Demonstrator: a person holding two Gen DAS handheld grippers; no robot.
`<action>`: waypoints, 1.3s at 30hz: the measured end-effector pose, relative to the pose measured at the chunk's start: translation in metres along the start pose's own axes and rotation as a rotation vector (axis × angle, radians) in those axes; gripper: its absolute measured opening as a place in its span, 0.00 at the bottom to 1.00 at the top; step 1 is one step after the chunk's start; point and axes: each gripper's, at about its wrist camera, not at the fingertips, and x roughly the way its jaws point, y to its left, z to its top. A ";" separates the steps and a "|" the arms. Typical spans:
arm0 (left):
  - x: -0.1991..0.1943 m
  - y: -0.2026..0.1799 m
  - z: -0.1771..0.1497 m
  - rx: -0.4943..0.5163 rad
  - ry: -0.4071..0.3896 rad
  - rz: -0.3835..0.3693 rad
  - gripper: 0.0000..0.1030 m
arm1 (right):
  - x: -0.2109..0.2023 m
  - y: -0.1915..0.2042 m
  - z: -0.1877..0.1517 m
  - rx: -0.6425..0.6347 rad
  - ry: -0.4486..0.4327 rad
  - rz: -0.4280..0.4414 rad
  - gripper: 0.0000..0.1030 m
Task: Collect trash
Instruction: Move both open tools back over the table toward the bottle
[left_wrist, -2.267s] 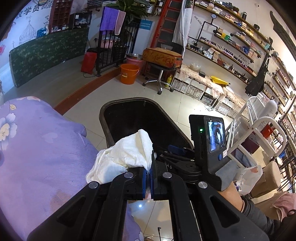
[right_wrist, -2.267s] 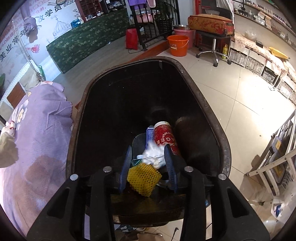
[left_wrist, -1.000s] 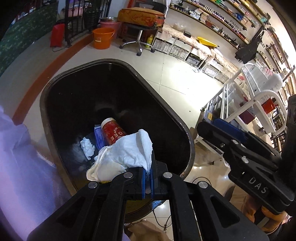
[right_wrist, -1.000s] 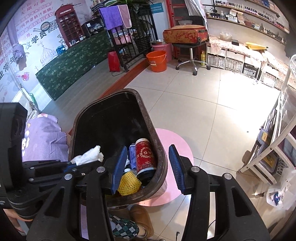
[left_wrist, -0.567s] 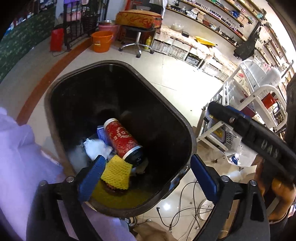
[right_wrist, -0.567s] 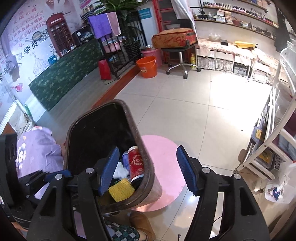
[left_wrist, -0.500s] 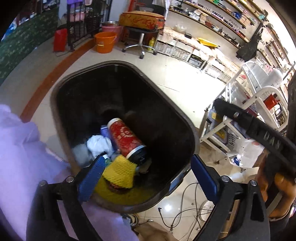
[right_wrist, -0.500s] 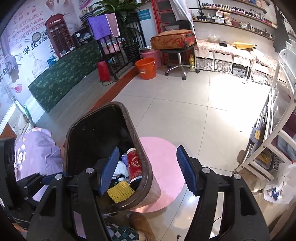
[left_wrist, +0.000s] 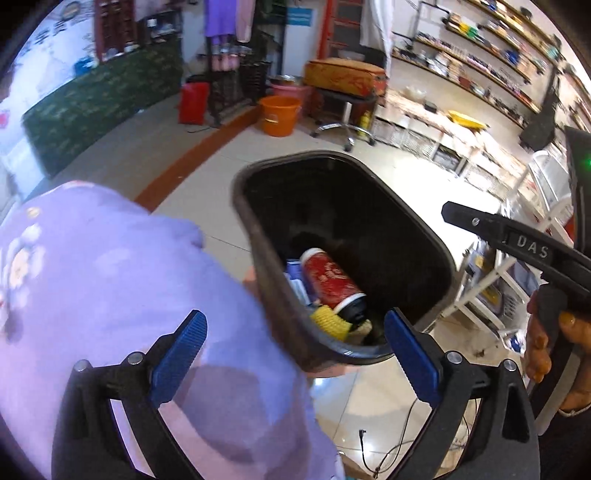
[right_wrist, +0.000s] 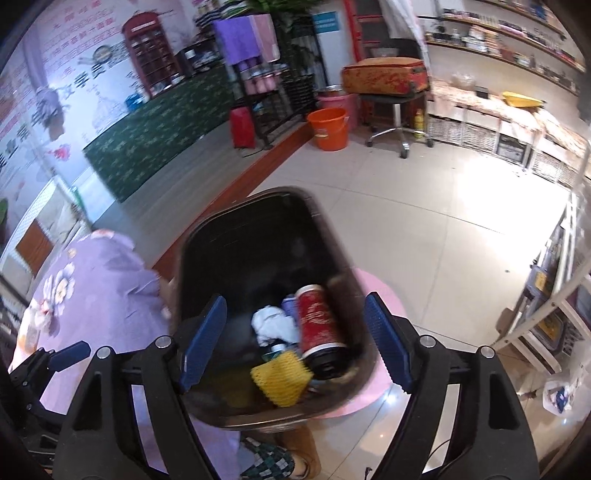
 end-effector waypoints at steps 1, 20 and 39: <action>-0.004 0.005 -0.003 -0.013 -0.008 0.013 0.93 | 0.002 0.007 -0.001 -0.012 0.008 0.013 0.74; -0.087 0.165 -0.065 -0.263 -0.059 0.344 0.93 | 0.033 0.209 -0.033 -0.398 0.156 0.312 0.74; -0.082 0.371 -0.054 -0.177 0.247 0.522 0.86 | 0.044 0.310 -0.052 -0.572 0.236 0.402 0.74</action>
